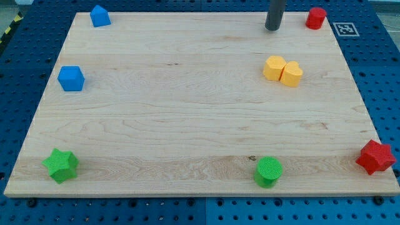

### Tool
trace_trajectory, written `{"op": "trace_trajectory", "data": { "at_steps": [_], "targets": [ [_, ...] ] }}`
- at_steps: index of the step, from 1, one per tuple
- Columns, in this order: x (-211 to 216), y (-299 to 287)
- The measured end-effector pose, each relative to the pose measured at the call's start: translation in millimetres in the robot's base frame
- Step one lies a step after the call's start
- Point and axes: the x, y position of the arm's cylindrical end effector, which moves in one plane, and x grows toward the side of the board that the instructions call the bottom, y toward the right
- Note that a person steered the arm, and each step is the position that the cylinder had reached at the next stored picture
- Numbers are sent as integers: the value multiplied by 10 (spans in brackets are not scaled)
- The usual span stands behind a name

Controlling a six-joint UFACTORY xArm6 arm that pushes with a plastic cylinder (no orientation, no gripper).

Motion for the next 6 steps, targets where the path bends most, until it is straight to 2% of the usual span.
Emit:
{"op": "trace_trajectory", "data": {
  "at_steps": [1, 3, 5, 6],
  "targets": [
    [-176, 7],
    [-238, 7],
    [-553, 18],
    [-493, 333]
  ]
}}
